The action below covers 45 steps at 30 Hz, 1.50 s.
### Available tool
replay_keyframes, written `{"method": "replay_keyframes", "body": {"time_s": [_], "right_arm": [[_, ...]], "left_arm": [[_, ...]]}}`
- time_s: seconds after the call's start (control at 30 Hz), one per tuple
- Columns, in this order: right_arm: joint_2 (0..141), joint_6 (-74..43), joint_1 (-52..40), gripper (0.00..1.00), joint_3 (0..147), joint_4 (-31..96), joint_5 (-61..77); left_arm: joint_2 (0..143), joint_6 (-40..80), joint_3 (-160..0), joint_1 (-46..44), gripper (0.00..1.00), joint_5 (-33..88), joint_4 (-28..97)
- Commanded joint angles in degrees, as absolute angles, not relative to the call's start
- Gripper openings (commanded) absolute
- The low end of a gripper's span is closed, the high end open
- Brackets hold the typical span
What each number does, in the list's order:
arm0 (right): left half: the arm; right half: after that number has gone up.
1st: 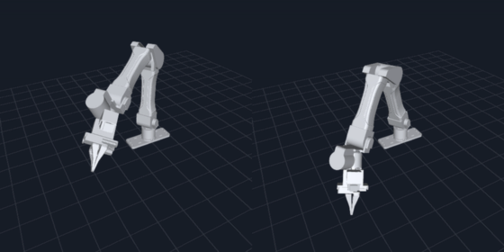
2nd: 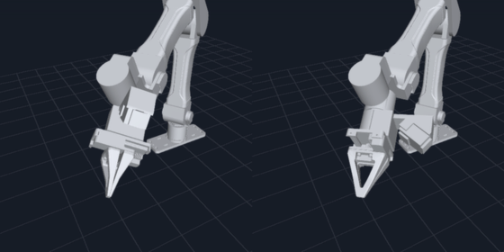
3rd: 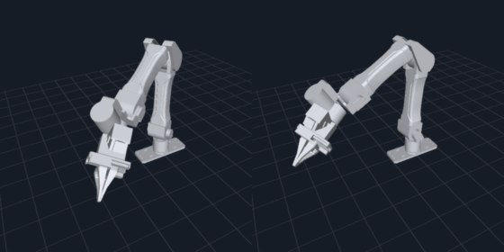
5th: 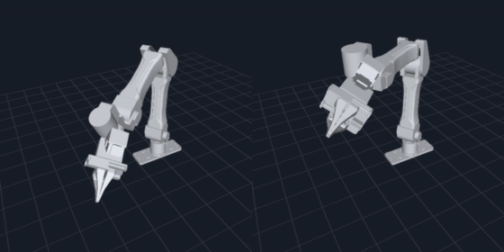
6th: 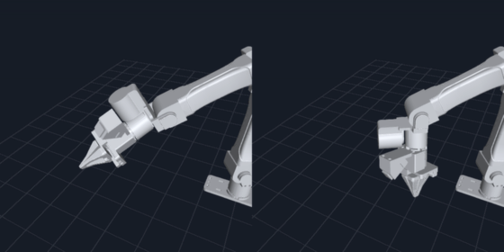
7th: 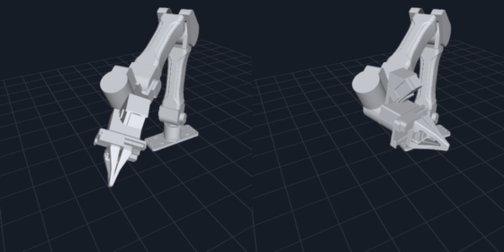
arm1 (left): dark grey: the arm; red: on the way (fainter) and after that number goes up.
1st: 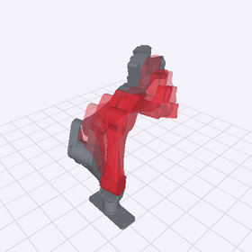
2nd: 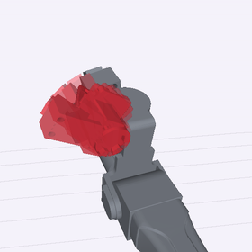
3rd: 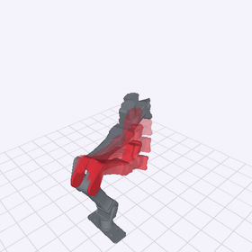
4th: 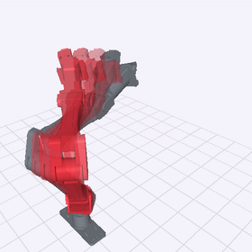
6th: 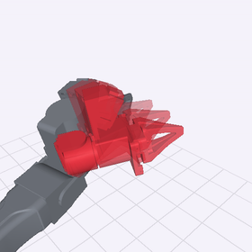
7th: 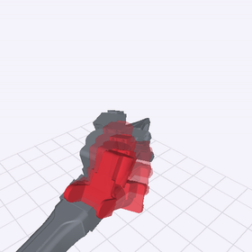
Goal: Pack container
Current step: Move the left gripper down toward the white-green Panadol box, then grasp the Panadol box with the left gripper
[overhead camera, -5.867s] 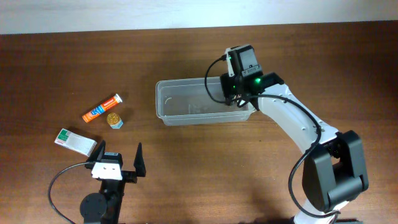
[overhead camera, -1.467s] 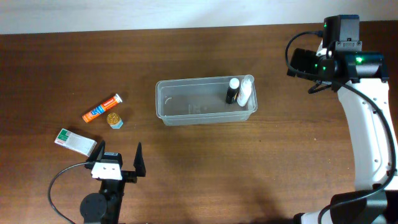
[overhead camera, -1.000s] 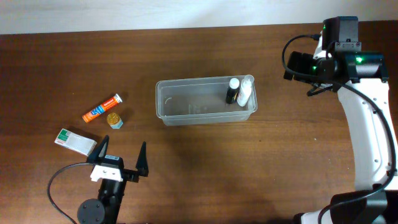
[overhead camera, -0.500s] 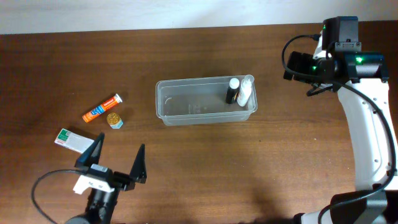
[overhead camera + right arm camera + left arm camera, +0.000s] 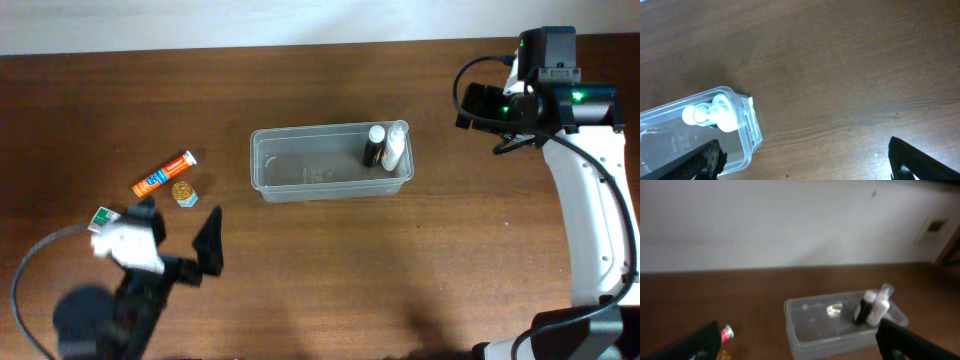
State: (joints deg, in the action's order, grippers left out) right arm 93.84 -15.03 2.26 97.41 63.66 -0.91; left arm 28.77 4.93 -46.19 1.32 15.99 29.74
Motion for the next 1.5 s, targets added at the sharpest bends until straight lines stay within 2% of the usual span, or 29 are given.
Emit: {"method": "replay_keyframes", "body": {"time_s": [0.0,0.23,0.5,0.63,0.87,1.13,1.47], "right_arm": [[94.0,-15.5,2.3,0.98,97.7,63.7,-0.5],[94.0,-15.5,2.3,0.98,97.7,63.7,-0.5],[94.0,-15.5,2.3,0.98,97.7,63.7,-0.5],[94.0,-15.5,2.3,0.98,97.7,63.7,-0.5],[94.0,-15.5,2.3,0.98,97.7,63.7,-0.5],[94.0,-15.5,2.3,0.98,97.7,63.7,-0.5],[94.0,-15.5,2.3,0.98,97.7,63.7,-0.5]], "left_arm": [[39.4,0.8,-54.0,1.7,0.99,15.2,35.2],[60.3,-4.9,-72.6,1.7,0.99,15.2,51.9],[75.2,-4.4,-74.7,1.7,0.99,10.9,53.0],[81.4,6.7,-74.7,4.4,0.99,7.2,55.0],[88.3,24.4,-74.7,18.5,0.99,7.2,56.1],[90.3,32.3,-72.1,27.2,0.99,2.5,56.1],[92.7,35.1,-65.2,28.6,0.99,-1.3,50.7]]}}
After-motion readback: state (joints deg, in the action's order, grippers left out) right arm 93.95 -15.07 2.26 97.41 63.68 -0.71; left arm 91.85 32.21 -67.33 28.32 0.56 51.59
